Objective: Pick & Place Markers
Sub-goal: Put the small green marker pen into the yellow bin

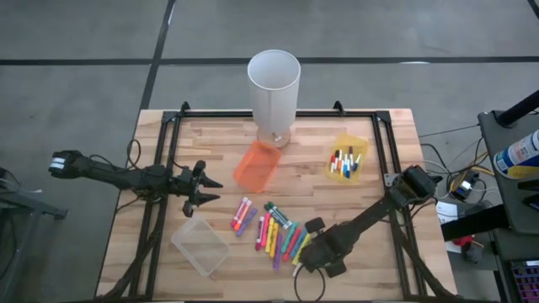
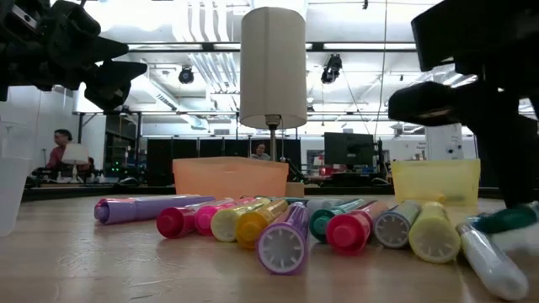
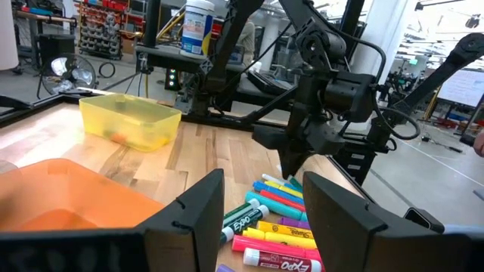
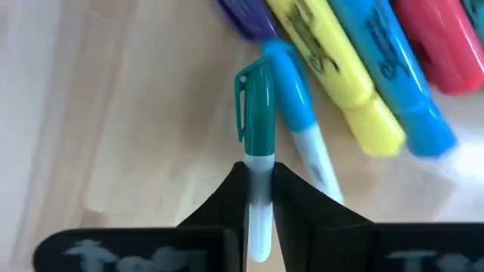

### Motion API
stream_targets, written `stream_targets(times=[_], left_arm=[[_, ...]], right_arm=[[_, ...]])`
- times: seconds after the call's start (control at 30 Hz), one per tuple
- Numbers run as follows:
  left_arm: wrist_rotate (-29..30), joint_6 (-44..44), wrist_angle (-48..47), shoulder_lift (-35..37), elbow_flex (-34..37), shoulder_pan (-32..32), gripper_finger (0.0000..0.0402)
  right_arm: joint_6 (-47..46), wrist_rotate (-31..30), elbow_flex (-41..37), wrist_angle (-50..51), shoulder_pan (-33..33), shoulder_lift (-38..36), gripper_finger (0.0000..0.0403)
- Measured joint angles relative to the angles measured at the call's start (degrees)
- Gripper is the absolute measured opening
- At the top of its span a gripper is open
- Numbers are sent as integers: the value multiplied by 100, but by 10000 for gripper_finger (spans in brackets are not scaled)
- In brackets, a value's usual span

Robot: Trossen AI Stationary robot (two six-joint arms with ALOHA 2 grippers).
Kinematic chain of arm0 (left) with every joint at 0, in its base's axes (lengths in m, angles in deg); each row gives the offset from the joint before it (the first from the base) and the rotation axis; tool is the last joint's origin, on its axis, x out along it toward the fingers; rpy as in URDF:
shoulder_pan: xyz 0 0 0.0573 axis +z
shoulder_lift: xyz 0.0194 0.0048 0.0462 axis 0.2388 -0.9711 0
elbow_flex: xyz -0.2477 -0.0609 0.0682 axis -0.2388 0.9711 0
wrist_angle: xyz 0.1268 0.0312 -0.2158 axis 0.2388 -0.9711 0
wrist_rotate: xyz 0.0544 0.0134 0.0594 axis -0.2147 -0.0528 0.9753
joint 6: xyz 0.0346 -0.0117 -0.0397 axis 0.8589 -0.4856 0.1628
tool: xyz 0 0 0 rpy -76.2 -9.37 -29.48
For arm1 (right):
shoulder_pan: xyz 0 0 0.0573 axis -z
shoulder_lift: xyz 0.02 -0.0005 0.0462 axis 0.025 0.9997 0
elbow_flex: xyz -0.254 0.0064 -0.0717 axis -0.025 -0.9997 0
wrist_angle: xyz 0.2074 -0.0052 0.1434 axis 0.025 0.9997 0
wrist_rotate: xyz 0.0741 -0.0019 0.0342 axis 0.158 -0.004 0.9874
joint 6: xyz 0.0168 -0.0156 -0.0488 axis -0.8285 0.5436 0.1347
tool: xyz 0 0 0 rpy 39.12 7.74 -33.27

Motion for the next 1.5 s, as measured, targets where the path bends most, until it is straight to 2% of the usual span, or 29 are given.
stream_targets(times=[0.43, 0.7, 1.23, 1.5], left_arm=[[-2, -1, -2, 0, -1, -1, 174], [-2, 1, 0, 0, -1, 0, 174], [-2, 0, -1, 2, -1, -1, 174], [-1, 0, -2, 2, 0, 0, 174]], right_arm=[[115, -178, 518, 920, 130, -7, 38], [84, -573, 726, 1528, 233, -177, 38], [-728, -1694, 621, 2077, 688, -1794, 38], [-1600, -2217, 232, 2186, 1167, -2739, 38]])
